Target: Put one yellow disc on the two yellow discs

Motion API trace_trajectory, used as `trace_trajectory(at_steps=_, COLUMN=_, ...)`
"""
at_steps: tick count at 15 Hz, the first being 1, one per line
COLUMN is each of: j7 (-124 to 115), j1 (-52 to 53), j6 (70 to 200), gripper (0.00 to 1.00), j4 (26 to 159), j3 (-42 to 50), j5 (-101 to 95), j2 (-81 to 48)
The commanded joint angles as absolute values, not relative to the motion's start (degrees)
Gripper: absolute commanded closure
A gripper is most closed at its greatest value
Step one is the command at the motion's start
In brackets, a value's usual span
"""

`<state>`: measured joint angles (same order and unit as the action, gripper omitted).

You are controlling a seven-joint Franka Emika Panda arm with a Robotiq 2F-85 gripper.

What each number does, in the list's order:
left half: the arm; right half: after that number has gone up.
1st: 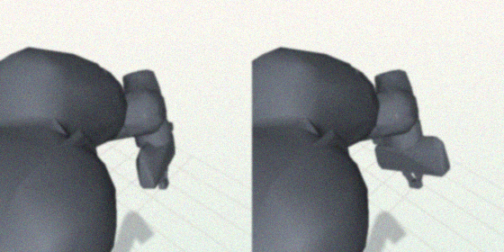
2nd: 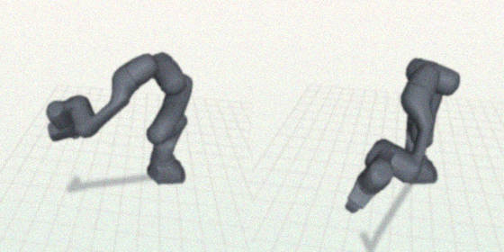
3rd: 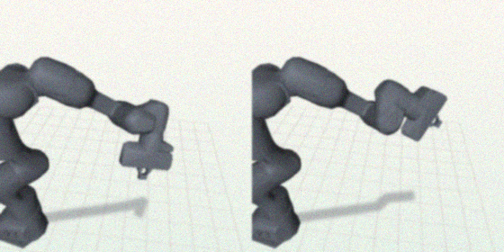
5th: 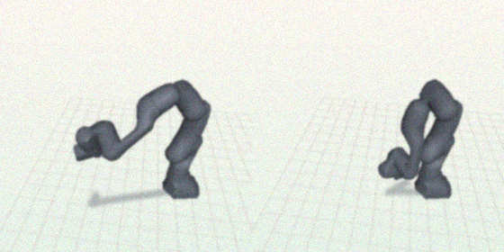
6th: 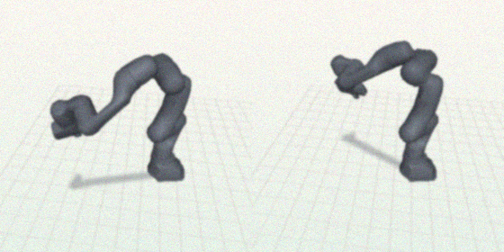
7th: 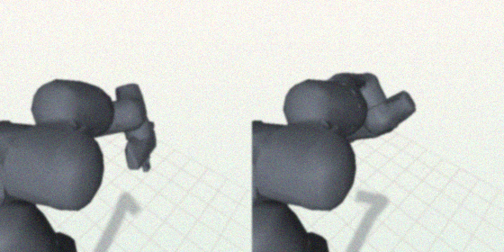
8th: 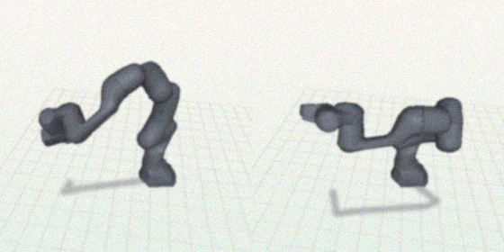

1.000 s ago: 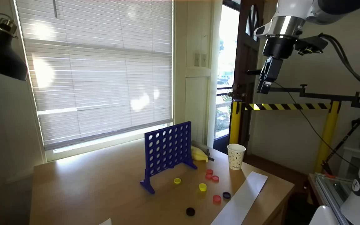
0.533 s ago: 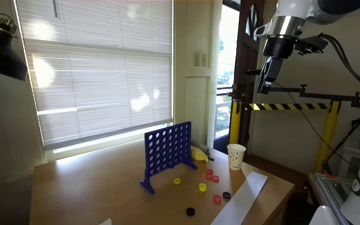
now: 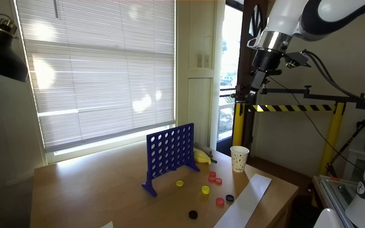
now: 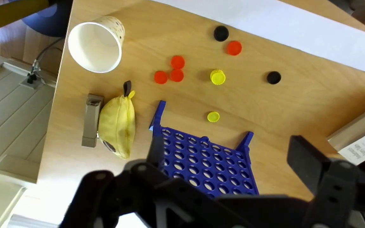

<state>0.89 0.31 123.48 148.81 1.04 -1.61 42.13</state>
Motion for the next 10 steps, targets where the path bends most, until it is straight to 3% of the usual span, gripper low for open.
trace_trajectory(at_steps=1, j7=0.3, j1=0.7, j6=129.9, gripper=0.00, j4=149.6, j3=2.0, j5=1.0, j2=38.5)
trace_trajectory(at_steps=10, j7=0.8, j1=0.6, j6=132.3, gripper=0.00, j4=149.8, j3=2.0, j5=2.6, j2=35.5)
